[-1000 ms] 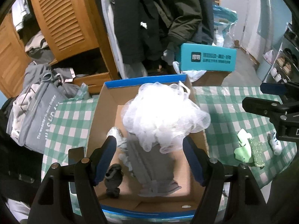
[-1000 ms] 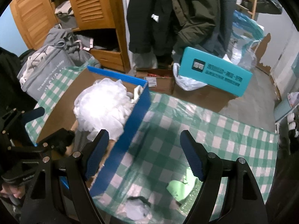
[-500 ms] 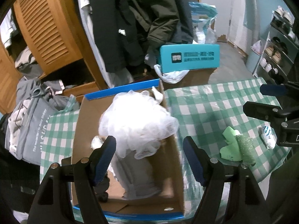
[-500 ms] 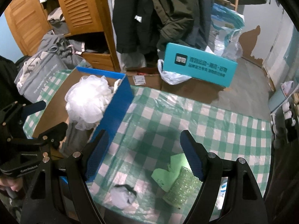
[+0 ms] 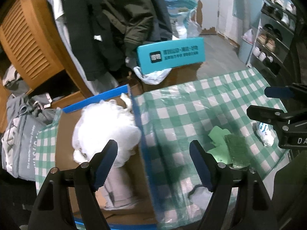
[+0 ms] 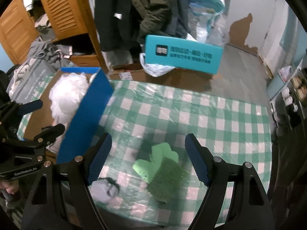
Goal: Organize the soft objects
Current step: 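Move both grippers back over the table toward the remaining items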
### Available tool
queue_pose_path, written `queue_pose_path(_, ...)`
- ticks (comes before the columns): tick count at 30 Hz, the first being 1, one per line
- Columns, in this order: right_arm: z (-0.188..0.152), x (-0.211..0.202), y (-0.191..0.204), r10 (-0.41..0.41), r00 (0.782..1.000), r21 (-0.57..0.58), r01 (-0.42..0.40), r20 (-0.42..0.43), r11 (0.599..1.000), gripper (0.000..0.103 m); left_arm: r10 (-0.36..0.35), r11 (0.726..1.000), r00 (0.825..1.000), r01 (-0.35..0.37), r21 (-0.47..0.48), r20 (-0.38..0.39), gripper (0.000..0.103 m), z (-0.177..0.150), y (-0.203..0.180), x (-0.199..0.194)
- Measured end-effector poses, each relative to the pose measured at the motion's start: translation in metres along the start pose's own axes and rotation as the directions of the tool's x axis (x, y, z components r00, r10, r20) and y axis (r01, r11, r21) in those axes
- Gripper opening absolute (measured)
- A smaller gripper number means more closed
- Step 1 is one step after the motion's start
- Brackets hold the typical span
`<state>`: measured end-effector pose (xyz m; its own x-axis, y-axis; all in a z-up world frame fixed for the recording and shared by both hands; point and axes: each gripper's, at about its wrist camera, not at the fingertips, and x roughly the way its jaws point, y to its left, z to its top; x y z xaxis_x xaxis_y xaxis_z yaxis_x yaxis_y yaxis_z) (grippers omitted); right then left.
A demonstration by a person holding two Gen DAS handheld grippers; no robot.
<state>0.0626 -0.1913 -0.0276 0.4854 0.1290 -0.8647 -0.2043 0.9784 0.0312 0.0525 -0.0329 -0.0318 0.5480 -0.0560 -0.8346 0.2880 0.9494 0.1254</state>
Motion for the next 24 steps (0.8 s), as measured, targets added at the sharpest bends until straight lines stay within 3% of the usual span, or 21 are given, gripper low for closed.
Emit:
queue_pose_path(9, -0.024, 0.0, -0.047, -0.026, 0.999, 0.084, 0.028, -0.022, 0.996, 0.078, -0.054, 0.998, 0.997, 0.056, 0.043, -0.05, 0.08, 0.005, -0.036, 0.017)
queue_pose_path(16, -0.045, 0.008, -0.087, -0.058, 0.996, 0.149, 0.068, -0.066, 0.987, 0.078, -0.053, 0.993, 0.994, 0.062, 0.099, -0.094, 0.08, 0.007, -0.067, 0.035)
queue_pose_path(24, -0.069, 0.024, -0.118, -0.091, 0.987, 0.198, 0.116, -0.13, 0.973, 0.078, -0.067, 0.989, 0.981, 0.089, 0.119, -0.181, 0.08, -0.009, -0.083, 0.056)
